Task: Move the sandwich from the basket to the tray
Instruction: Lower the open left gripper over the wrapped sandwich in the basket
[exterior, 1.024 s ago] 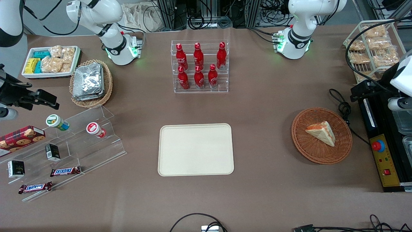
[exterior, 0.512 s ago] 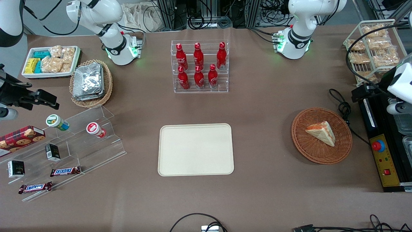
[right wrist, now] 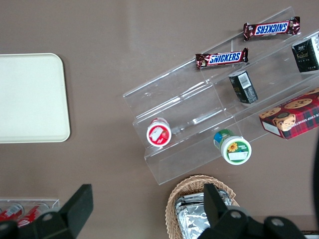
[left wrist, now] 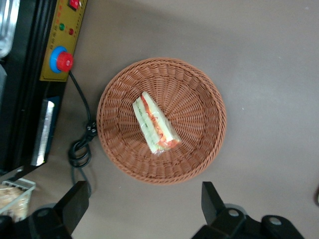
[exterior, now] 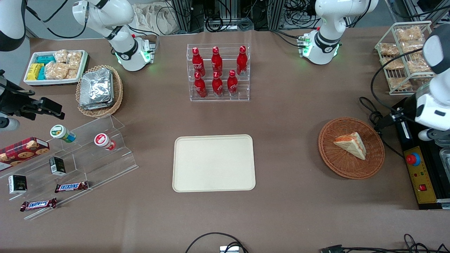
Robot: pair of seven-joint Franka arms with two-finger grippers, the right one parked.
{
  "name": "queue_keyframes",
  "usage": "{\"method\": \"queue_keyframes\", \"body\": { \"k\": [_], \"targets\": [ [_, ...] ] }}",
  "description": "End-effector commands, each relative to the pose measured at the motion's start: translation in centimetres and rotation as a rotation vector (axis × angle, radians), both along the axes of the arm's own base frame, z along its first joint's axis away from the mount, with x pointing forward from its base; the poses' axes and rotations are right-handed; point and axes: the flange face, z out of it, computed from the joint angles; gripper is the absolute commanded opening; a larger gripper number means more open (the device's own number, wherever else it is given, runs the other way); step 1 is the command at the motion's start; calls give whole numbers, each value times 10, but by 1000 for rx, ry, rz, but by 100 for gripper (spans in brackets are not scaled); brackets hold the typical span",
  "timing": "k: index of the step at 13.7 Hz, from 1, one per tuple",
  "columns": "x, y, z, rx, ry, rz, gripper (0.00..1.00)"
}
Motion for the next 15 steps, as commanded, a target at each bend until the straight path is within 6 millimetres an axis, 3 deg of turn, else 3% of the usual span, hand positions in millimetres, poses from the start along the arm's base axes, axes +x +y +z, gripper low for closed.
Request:
{"method": "queue_keyframes", "body": {
  "k": [1,4,8,15],
  "targets": [
    [-22,-3,-35,13,-48,84,100],
    [-29,-3,-74,6,-91,114,100],
    [-34,22,-119,-4,-139,190,100],
    [-26,22,-169,-22,-143,375,100]
  ]
}}
